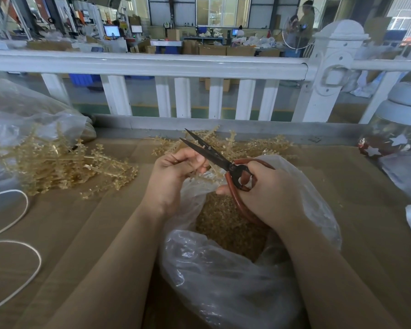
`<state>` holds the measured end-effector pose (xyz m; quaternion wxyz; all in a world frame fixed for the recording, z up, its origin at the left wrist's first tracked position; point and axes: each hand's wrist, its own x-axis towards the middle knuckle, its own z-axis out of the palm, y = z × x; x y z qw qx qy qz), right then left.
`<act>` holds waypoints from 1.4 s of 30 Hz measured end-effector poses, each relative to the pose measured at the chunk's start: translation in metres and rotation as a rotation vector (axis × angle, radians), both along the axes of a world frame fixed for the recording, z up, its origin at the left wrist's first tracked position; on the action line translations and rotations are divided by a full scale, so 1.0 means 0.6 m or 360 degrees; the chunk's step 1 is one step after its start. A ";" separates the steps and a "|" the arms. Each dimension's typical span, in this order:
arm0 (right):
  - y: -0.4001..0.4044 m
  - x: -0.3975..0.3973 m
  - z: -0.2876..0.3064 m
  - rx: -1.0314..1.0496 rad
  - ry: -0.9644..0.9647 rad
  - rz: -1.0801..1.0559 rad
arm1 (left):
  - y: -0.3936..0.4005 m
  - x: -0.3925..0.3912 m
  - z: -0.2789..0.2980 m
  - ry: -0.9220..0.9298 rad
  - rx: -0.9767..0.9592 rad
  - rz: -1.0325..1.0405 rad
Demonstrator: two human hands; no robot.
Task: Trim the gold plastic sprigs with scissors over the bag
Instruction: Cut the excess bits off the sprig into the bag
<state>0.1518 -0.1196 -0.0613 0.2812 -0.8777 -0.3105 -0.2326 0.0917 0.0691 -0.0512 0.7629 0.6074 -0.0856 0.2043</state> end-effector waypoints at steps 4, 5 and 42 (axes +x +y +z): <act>-0.002 0.002 -0.002 -0.0009 -0.0027 -0.0001 | -0.001 0.000 0.001 0.0002 -0.0005 0.0014; -0.002 0.001 -0.002 -0.0012 -0.0035 -0.0007 | -0.001 -0.001 0.001 -0.0003 0.0003 0.0020; -0.004 -0.003 0.002 -0.0020 -0.0016 -0.0038 | -0.015 -0.001 0.004 -0.0202 0.0286 0.0323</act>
